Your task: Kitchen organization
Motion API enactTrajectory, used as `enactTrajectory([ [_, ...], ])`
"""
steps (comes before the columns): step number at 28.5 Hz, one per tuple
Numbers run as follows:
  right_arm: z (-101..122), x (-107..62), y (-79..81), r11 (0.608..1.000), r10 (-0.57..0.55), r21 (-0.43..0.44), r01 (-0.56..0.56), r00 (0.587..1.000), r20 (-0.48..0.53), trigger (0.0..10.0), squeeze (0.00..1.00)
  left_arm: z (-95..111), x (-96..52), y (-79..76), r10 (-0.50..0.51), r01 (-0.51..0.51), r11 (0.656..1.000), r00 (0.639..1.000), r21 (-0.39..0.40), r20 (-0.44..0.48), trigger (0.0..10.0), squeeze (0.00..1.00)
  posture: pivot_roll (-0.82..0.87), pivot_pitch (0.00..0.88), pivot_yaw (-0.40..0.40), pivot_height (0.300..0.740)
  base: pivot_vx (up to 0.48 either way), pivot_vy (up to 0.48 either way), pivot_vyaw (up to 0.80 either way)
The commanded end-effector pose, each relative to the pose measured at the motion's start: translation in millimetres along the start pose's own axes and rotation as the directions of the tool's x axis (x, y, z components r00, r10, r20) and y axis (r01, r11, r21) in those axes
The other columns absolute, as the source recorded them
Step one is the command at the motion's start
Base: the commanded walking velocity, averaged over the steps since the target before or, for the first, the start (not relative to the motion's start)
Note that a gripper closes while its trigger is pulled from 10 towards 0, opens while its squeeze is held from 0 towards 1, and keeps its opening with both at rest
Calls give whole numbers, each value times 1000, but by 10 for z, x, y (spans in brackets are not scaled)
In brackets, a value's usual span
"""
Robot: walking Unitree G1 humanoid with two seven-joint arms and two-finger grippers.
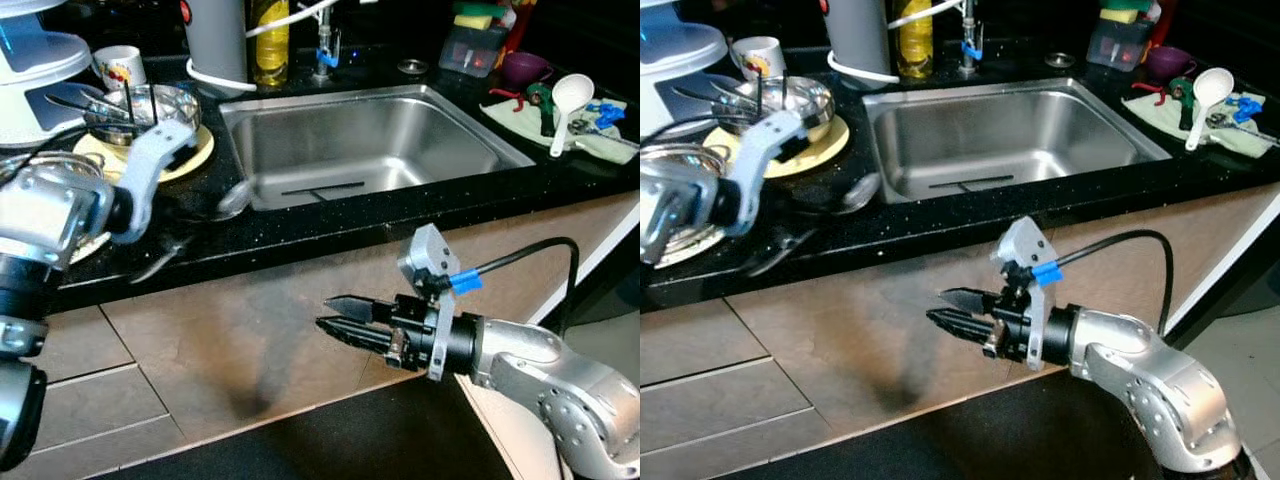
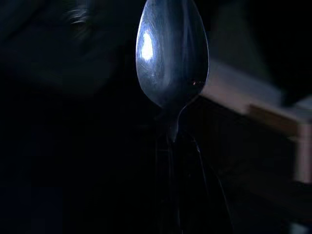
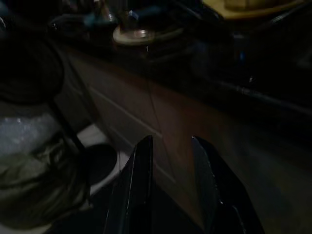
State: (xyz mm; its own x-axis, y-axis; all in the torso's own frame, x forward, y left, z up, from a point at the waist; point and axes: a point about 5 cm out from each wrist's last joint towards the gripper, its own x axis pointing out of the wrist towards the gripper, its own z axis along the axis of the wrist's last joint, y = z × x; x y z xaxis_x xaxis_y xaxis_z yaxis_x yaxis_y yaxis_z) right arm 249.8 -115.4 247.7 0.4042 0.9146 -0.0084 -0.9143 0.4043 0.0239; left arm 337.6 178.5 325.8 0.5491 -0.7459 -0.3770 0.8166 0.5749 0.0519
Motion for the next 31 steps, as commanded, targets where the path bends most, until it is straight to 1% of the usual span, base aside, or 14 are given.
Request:
enactTrajectory([
  [1, 58, -19, 29, 1000, 8, 9, -8, 999, 35, 10000, 0, 83, -27, -60, -31, 32, 999, 999, -5, 43, 0, 0, -78, 186, -23, 740, 0, 0, 0],
  [2, 129, -13, 30, 1000, 10, 24, -12, 996, 92, 10000, 0, 158, 2, -101, -50, 53, 998, 992, -22, 111, 0, 0, -79, 180, -23, 740, 0, 0, 0],
  [7, 174, -11, 29, 999, 10, 33, -15, 992, 128, 10000, 0, 203, 20, -123, -59, 65, 997, 986, -33, 156, 0, 0, -79, 180, -23, 740, 0, 0, 0],
  [9, 366, 82, -117, 987, -158, 74, 142, 945, 286, 10000, 0, 254, 114, -116, 61, -57, 998, 974, -23, 216, 0, 0, -84, 173, -21, 740, 0, 0, 0],
  [11, 366, 82, -117, 987, -158, 74, 142, 945, 286, 10000, 0, 254, 114, -116, 61, -57, 998, 974, -23, 216, 0, 0, -84, 173, -21, 740, 0, 0, 0],
  [12, 435, 142, -179, 970, -239, 120, 210, 906, 348, 10000, 0, 245, 165, -139, 112, -116, 993, 969, 7, 220, 0, 0, -80, 171, -22, 740, 0, 0, 0],
  [13, 435, 142, -179, 970, -239, 120, 210, 906, 348, 10000, 0, 245, 165, -139, 112, -116, 993, 969, 7, 220, 0, 0, -80, 171, -22, 740, 0, 0, 0],
  [14, 493, 206, -197, 957, -283, 182, 227, 870, 405, 10000, 953, 255, 212, -208, 111, -111, 994, 959, -17, 260, 0, 0, -80, 171, -22, 740, 0, 0, 0],
  [15, 518, 254, -185, 951, -296, 217, 220, 853, 429, 10000, 1000, 260, 226, -287, 88, -72, 995, 949, -62, 301, 0, 0, -77, 168, -20, 740, 0, 0, 0],
  [16, 518, 254, -185, 951, -296, 217, 220, 853, 429, 10000, 1000, 260, 226, -287, 88, -72, 995, 949, -62, 301, 0, 0, -77, 168, -20, 740, 0, 0, 0],
  [18, 528, 309, -147, 949, -287, 250, 190, 846, 449, 10000, 1000, 252, 220, -376, 52, 0, 990, 930, -141, 365, 0, 0, -78, 167, -19, 740, 0, 0, 0],
  [26, 546, 375, -108, 939, -299, 296, 174, 837, 459, 10000, 1000, 170, 222, -474, 48, 25, 983, 921, -183, 387, 0, 0, -74, 170, -21, 740, 0, 0, 0],
  [29, 523, 414, -141, 931, -341, 274, 242, 846, 409, 10000, 1000, 146, 240, -496, 60, 6, 985, 925, -174, 375, 0, 0, -72, 174, -21, 740, 0, 0, 0],
  [31, 505, 430, -204, 908, -410, 260, 330, 828, 381, 10000, 1000, 119, 254, -523, 70, -7, 985, 929, -171, 365, 0, 0, -72, 178, -21, 740, 0, 0, 0],
])
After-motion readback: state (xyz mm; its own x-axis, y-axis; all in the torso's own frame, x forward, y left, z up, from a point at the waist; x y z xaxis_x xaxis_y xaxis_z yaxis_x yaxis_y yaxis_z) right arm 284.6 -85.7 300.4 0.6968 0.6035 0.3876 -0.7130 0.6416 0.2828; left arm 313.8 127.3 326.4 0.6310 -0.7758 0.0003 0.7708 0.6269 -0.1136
